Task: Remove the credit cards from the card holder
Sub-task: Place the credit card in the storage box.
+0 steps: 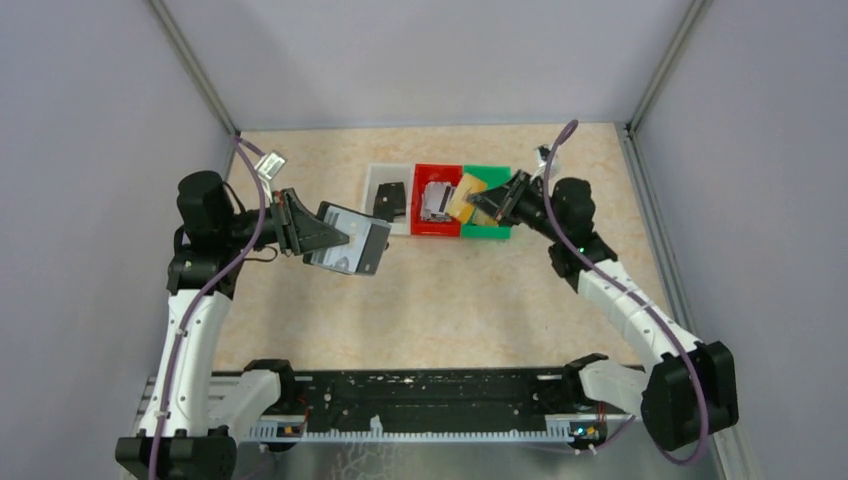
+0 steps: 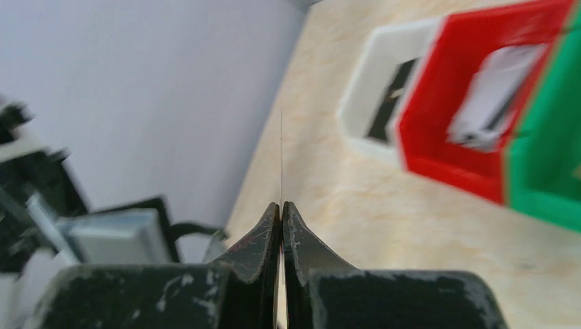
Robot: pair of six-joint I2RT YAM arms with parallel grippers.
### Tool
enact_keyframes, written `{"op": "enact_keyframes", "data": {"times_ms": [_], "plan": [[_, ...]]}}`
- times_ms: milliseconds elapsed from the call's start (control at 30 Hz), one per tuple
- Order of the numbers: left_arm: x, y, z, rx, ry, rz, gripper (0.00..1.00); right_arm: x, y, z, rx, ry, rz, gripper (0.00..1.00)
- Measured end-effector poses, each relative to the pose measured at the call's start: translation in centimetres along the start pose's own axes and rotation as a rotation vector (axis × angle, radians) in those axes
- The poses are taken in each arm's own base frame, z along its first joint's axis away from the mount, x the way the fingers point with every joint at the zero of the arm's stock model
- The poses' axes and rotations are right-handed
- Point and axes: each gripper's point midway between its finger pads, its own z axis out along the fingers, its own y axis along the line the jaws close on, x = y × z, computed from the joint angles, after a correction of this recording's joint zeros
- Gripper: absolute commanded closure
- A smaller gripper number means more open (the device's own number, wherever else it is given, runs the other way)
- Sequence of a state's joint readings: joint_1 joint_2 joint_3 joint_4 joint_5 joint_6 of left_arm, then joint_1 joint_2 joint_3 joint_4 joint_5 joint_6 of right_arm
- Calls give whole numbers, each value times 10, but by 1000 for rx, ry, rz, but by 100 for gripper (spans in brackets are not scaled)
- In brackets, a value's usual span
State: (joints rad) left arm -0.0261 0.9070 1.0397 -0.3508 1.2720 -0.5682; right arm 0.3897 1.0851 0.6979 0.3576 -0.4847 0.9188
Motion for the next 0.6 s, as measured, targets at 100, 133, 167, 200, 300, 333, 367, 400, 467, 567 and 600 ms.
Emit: {"op": "enact_keyframes", "data": {"times_ms": [100,133,167,200,300,333,367,400,467,567,600], "plan": [[-1,2,0,-6,5,12,100,-38,-41,1,207,-40,-68,100],[0,3,0,-8,7,14,100,-46,-56,2,273,-44,-86,100],[1,5,0,-12,10,11,100,-53,-72,4,343,-39,-105,100],[2,6,0,-13,11,12,100,-54,-84,5,388,-25,-116,100],[3,7,0,-17,14,18,100,-52,-122,13,526,45,-146,100],[2,7,0,-18,14,22,100,-52,-132,15,561,64,-155,100],[2,6,0,-18,13,26,100,-52,-142,17,595,86,-164,100],[1,5,0,-18,12,32,100,-53,-151,21,624,105,-175,100],[0,4,0,-17,11,41,100,-56,-166,29,663,130,-194,100],[0,4,-1,-17,10,47,100,-58,-185,40,697,159,-218,100],[0,4,-1,-18,10,46,100,-58,-189,42,702,166,-221,100]]}}
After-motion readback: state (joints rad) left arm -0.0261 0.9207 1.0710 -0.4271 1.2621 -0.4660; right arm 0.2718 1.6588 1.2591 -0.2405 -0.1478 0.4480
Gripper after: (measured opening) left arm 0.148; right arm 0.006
